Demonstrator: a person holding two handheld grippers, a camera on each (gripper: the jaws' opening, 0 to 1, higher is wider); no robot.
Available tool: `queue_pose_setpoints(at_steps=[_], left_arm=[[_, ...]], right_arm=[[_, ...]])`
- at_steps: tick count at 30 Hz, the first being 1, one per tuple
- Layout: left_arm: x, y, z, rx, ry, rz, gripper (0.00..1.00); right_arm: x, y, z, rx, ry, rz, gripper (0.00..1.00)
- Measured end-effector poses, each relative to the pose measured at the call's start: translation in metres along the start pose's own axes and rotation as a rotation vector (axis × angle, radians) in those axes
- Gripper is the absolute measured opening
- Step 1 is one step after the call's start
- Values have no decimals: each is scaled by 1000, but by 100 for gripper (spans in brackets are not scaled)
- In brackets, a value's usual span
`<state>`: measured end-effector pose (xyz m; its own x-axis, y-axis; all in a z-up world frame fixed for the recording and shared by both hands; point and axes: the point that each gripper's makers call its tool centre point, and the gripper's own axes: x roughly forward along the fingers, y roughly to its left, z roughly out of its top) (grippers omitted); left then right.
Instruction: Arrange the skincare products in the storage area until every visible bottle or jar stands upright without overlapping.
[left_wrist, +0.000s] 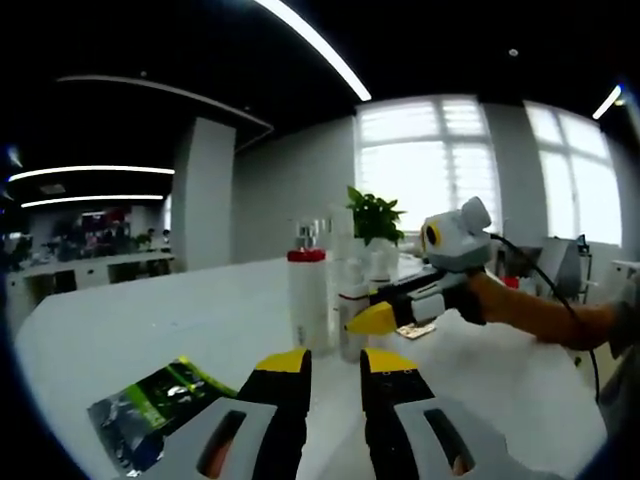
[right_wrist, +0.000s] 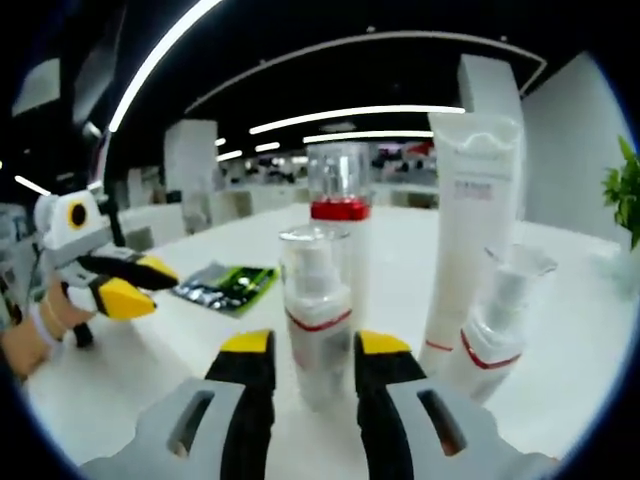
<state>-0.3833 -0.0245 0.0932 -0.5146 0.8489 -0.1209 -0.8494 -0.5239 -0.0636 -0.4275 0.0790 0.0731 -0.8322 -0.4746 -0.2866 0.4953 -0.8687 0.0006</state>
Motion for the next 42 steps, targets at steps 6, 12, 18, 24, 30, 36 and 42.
queue_pose_setpoints(at_steps=[6, 12, 18, 24, 30, 36, 42], left_arm=[[0, 1, 0, -3, 2, 3, 20], [0, 2, -1, -8, 3, 7, 20], [0, 2, 0, -11, -3, 10, 20], [0, 4, -1, -12, -1, 17, 20], [-1, 5, 1, -16, -7, 17, 20], [-1, 6, 1, -15, -7, 21, 20], [-1, 5, 0, -14, -6, 22, 20]], right_arm=[[2, -2, -13, -4, 58, -11, 23], [0, 4, -14, -25, 86, 8, 22], [-4, 10, -18, -27, 115, 61, 22], [2, 6, -37, -80, 198, 68, 30], [0, 7, -50, -117, 280, 76, 25], [-2, 5, -49, -138, 285, 87, 21], [-8, 0, -51, -120, 295, 94, 17]])
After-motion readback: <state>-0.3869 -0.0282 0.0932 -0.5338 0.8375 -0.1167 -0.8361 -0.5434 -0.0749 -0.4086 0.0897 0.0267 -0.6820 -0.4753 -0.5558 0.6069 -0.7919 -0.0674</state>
